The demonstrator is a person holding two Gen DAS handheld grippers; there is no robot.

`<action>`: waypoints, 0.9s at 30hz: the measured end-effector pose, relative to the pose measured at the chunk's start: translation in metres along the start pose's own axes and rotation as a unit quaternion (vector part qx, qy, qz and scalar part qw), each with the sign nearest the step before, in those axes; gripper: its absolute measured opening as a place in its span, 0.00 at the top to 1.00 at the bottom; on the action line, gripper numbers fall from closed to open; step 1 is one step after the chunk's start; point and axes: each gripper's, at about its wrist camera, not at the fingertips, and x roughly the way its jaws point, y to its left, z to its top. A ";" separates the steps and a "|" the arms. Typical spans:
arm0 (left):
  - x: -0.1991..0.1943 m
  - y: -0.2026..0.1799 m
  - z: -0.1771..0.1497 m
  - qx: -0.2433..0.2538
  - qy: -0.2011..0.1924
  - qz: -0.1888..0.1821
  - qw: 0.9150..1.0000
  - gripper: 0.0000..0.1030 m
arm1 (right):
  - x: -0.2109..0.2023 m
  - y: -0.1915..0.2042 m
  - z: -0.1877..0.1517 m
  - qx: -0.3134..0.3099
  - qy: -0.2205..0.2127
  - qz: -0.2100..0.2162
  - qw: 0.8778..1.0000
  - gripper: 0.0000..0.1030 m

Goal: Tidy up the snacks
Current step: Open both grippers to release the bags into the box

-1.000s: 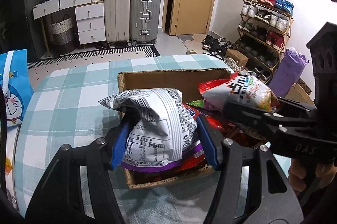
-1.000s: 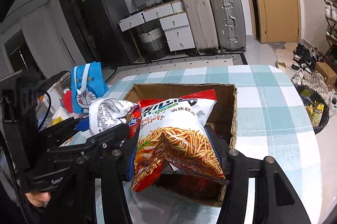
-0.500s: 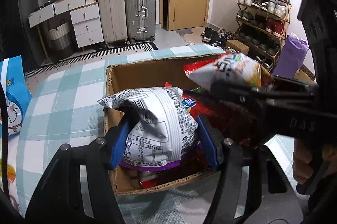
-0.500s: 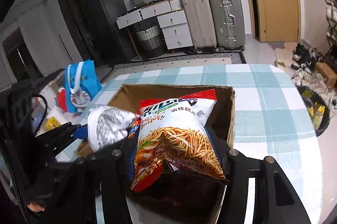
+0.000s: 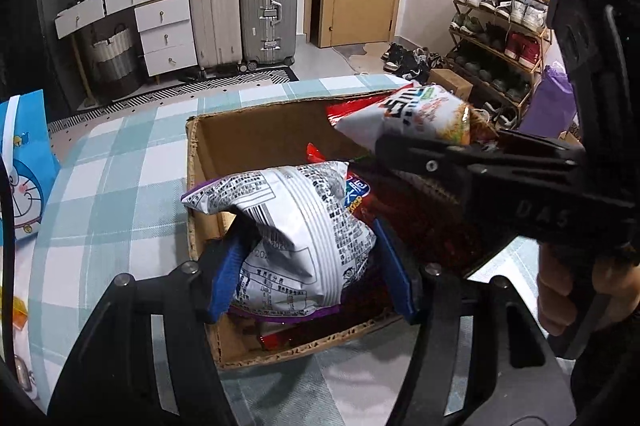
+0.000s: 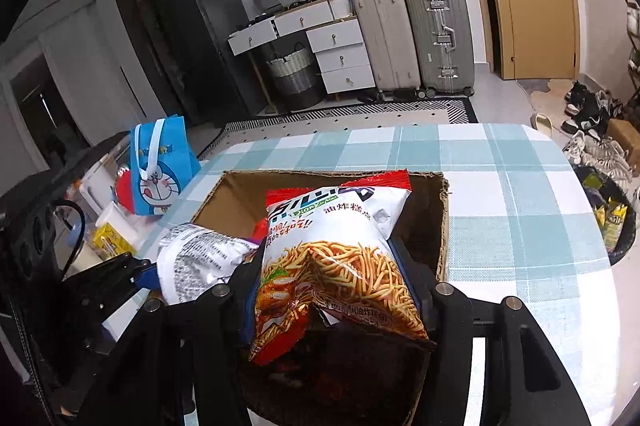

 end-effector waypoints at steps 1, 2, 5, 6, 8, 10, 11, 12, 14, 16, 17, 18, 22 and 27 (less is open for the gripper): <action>0.000 0.000 0.000 0.000 -0.002 0.001 1.000 0.43 | 0.001 0.002 0.000 -0.006 0.001 -0.004 1.000 0.46; 0.001 -0.001 0.000 0.000 -0.003 0.000 1.000 0.43 | 0.002 0.002 0.000 -0.008 0.002 -0.007 1.000 0.46; 0.000 0.000 -0.001 0.001 -0.003 0.005 1.000 0.42 | 0.003 0.004 0.001 -0.007 0.005 -0.012 1.000 0.46; 0.000 0.000 -0.001 0.000 -0.005 0.007 1.000 0.41 | 0.002 0.005 0.001 -0.007 0.006 -0.010 1.000 0.45; -0.001 0.001 0.000 0.000 -0.005 0.006 1.000 0.39 | -0.001 0.008 0.000 -0.014 0.006 0.002 1.000 0.34; -0.003 0.001 -0.001 -0.004 -0.006 0.002 1.000 0.36 | -0.010 0.011 -0.002 -0.020 -0.004 0.015 1.000 0.21; -0.005 0.001 -0.001 -0.007 -0.008 -0.004 1.000 0.31 | -0.014 0.013 -0.003 -0.023 -0.007 0.017 1.000 0.10; -0.009 0.000 -0.003 -0.010 -0.013 -0.013 1.000 0.27 | -0.021 0.014 -0.004 -0.028 -0.014 0.019 0.999 0.05; -0.017 -0.001 -0.005 -0.011 -0.021 -0.011 1.000 0.10 | -0.035 0.017 -0.008 -0.037 -0.026 0.026 0.999 0.01; -0.027 -0.002 -0.009 -0.010 -0.035 -0.015 0.999 0.02 | -0.047 0.018 -0.013 -0.045 -0.034 0.033 0.998 0.01; -0.031 -0.001 -0.011 -0.011 -0.040 -0.017 0.999 0.01 | -0.053 0.019 -0.016 -0.048 -0.037 0.035 0.998 0.01; -0.035 -0.001 -0.014 -0.013 -0.042 -0.011 0.999 0.01 | -0.062 0.020 -0.020 -0.051 -0.044 0.038 0.997 0.01; -0.046 0.003 -0.026 -0.023 -0.047 0.007 0.999 0.01 | -0.088 0.021 -0.035 -0.053 -0.068 0.049 0.995 0.01; -0.069 0.018 -0.049 -0.052 -0.067 0.007 0.996 0.01 | -0.110 0.025 -0.057 -0.060 -0.102 0.048 0.992 0.01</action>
